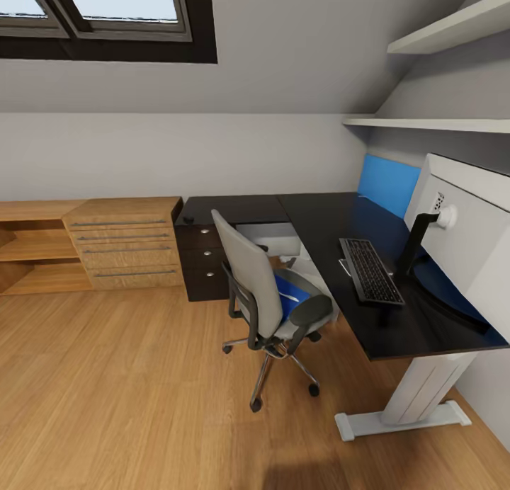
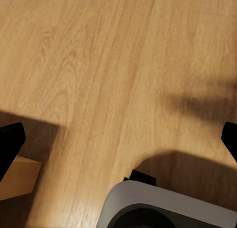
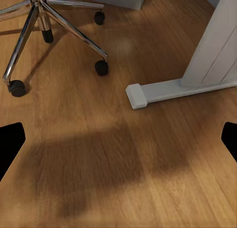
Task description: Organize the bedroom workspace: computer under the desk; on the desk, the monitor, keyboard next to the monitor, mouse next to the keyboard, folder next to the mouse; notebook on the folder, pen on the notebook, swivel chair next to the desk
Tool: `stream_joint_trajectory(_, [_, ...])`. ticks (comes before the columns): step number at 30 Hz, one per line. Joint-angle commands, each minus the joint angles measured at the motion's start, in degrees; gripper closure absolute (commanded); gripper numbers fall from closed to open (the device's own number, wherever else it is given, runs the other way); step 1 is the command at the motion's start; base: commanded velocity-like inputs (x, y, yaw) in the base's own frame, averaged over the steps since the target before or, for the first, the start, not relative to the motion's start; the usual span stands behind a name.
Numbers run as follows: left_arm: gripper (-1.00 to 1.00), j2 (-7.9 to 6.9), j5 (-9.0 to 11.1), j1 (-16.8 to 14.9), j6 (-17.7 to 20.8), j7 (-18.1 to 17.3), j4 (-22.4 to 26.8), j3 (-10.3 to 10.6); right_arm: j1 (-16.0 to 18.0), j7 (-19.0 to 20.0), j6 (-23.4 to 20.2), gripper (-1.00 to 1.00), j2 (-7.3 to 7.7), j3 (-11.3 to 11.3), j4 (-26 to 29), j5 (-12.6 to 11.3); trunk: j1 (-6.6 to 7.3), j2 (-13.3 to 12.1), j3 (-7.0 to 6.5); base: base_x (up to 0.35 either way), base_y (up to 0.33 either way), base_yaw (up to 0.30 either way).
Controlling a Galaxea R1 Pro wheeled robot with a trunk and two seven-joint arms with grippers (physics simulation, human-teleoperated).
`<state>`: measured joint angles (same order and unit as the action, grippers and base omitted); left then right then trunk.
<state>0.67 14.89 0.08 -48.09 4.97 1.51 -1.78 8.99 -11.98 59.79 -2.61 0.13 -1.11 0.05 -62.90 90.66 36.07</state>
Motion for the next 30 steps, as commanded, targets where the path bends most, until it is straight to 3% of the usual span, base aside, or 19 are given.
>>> stream_joint_trajectory(1, [-1.0,0.02,-0.49,0.01,-0.08,0.47,0.07,-0.15,0.06,-0.16,0.21,-1.0,-0.01,0.04,-0.12,0.03,-0.22,0.44,0.23,0.0,0.01,-0.016])
stream_joint_trajectory(19, [-1.0,-0.03,-0.49,0.01,-0.07,0.42,0.1,-0.07,0.06,-0.15,0.21,-1.0,-0.03,-0.01,-0.12,0.03,-4.18,7.66,3.46,-0.101,0.002,-0.003])
stream_joint_trajectory(24, [-1.0,-0.18,-0.48,0.01,-0.07,0.44,2.49,-0.04,0.06,-0.15,0.21,-1.0,0.02,-0.01,-0.12,0.03,-5.28,9.66,4.35,-0.005,0.0,0.0])
stream_joint_trajectory(25, [-1.0,-0.08,-0.54,0.01,2.6,0.32,14.7,-0.14,0.09,-0.19,0.21,-1.0,0.0,-0.09,-0.03,-0.03,-5.5,10.07,4.53,0.0,0.0,0.0])
stream_joint_trajectory(28, [-1.0,-0.05,-0.56,0.01,9.17,0.48,21.51,-0.15,0.16,-0.32,0.13,-1.0,-0.01,-0.17,1.12,-0.17,-6.15,11.27,5.07,0.0,0.0,0.0])
stream_joint_trajectory(29, [-1.0,-0.04,-0.61,0.01,25.14,3.07,35.26,-0.14,0.22,-0.56,-4.15,-1.0,-0.02,-0.22,6.89,-0.3,-6.37,11.67,5.25,0.0,0.0,0.0])
stream_joint_trajectory(30, [-1.0,-0.02,-0.62,0.01,27.81,3.85,37.84,-0.14,0.22,-0.58,-5.47,-1.0,-0.02,-0.26,8.33,-0.32,-6.59,12.07,5.43,0.0,0.0,0.0])
